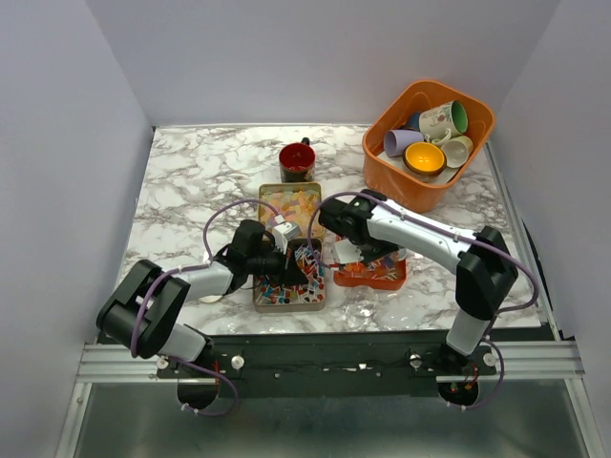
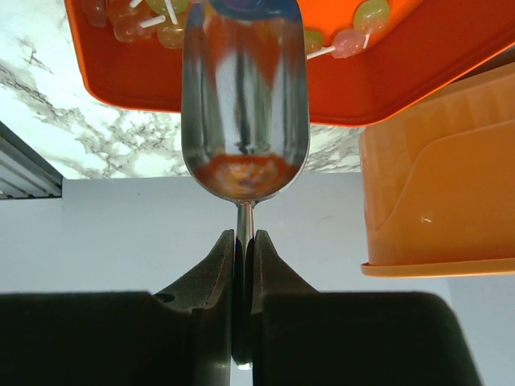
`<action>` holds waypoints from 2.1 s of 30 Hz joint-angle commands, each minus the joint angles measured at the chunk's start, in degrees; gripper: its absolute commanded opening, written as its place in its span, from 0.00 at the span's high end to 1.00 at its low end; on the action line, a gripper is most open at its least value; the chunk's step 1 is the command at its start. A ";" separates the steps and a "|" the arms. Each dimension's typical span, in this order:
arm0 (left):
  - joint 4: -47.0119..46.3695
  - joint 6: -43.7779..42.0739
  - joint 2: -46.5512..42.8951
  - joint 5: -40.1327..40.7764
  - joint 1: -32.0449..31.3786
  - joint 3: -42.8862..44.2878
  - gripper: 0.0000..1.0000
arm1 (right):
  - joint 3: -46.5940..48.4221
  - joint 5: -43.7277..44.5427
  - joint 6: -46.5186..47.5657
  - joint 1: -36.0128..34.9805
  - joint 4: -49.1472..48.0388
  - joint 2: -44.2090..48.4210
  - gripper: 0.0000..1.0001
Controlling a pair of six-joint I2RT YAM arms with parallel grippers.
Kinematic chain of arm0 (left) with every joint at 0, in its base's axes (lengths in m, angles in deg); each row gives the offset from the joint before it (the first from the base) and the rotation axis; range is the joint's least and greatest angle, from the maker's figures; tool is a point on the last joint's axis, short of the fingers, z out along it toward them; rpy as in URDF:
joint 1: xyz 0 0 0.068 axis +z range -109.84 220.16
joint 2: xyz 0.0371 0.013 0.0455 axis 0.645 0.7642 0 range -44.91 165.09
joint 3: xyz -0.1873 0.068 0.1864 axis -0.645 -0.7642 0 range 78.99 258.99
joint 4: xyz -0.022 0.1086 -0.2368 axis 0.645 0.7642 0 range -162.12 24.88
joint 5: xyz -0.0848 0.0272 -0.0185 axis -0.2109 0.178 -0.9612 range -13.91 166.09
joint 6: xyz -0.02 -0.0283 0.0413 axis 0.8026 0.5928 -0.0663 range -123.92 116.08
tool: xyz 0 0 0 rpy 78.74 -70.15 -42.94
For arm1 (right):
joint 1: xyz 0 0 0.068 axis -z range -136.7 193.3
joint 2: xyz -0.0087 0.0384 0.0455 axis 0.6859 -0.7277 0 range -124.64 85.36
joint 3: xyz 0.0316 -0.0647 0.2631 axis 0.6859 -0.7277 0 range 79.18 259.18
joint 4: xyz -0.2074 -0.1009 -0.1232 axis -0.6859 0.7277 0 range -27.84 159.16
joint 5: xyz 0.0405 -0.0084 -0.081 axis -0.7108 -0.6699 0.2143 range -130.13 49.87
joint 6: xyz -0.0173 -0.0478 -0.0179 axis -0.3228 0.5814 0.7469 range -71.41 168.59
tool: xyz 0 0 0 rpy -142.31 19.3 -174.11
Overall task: Pack the candies
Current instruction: Scoop the fake candies from the storage box.
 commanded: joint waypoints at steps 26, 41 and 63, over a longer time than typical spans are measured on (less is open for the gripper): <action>-0.91 -1.10 -0.08 0.90 -1.62 0.65 1.00 | -15.49 -19.91 13.23 12.05 -11.38 10.21 0.99; 0.41 -1.90 2.72 0.90 -2.06 2.67 1.00 | -6.45 -12.09 9.28 10.48 -12.19 0.73 0.99; -14.53 6.10 13.63 -0.68 -5.05 1.71 1.00 | -8.30 -20.25 7.01 5.02 -20.72 -4.62 0.99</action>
